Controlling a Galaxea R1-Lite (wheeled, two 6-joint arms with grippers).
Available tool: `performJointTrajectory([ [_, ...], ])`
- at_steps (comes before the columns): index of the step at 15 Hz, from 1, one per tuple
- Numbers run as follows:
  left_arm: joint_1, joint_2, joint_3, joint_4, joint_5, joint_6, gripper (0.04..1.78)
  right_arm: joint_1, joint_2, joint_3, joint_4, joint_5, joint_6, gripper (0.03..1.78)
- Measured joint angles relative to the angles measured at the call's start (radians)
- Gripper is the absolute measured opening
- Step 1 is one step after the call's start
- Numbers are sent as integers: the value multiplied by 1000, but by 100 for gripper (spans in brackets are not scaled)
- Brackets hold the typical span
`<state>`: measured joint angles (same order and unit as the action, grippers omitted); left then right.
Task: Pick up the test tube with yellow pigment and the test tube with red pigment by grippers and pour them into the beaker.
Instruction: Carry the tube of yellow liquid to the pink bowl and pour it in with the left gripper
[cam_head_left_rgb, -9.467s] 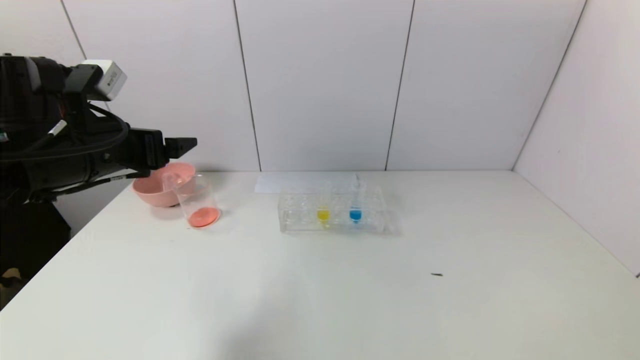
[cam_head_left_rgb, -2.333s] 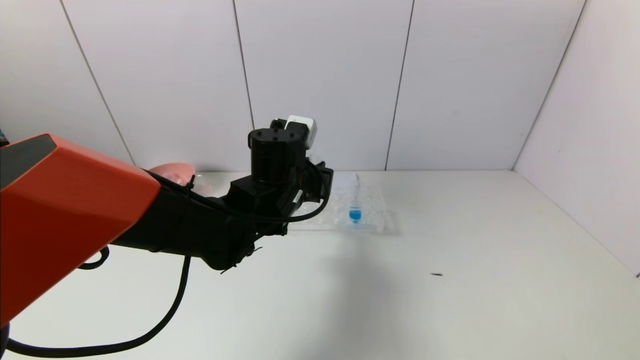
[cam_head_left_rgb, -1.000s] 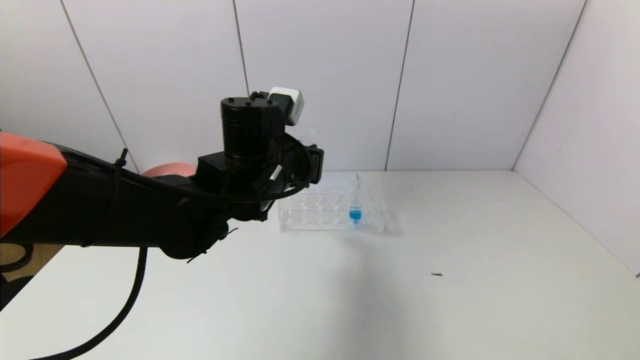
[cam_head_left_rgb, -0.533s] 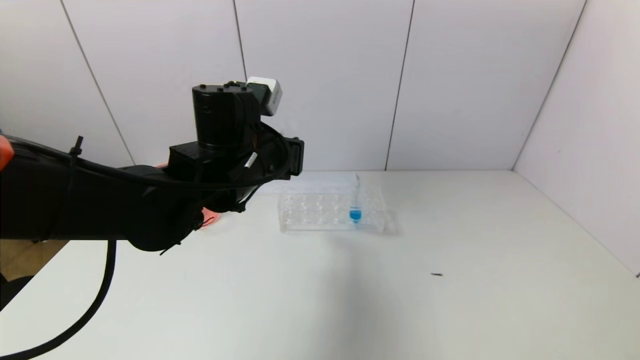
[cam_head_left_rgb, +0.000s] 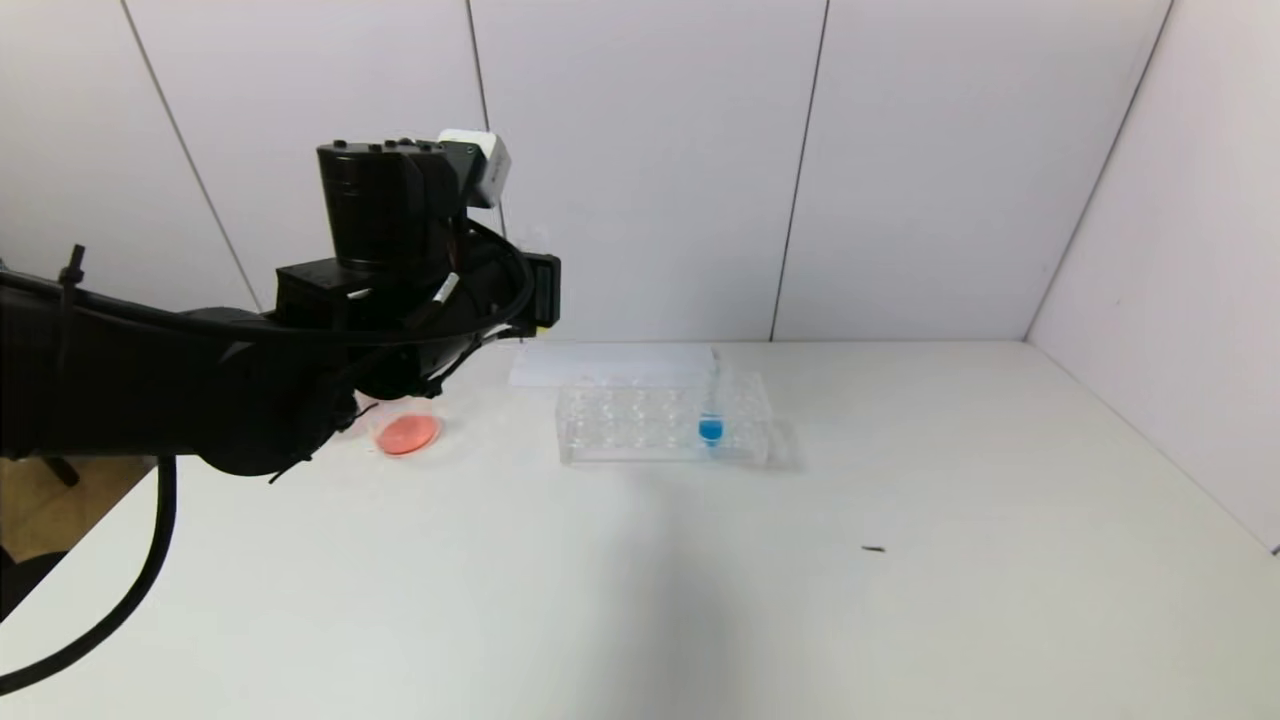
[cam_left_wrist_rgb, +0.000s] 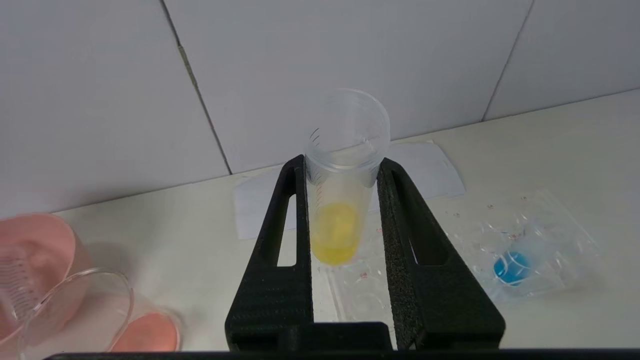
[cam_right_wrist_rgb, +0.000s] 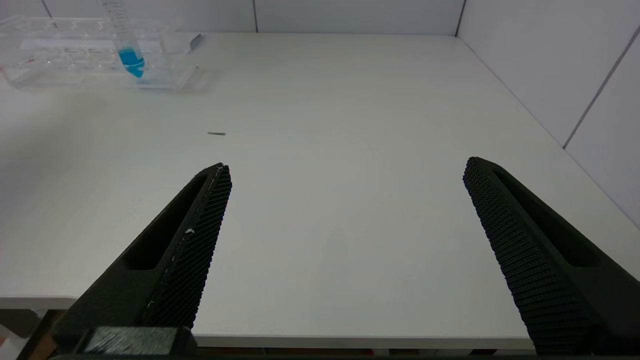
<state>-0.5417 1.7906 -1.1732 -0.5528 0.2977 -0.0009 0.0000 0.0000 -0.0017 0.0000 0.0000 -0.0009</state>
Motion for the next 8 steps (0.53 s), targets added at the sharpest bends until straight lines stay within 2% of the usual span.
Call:
performJointTrajectory([
  [8, 114, -20, -17, 36, -44, 0, 44, 0, 0, 0, 0, 0, 0, 170],
])
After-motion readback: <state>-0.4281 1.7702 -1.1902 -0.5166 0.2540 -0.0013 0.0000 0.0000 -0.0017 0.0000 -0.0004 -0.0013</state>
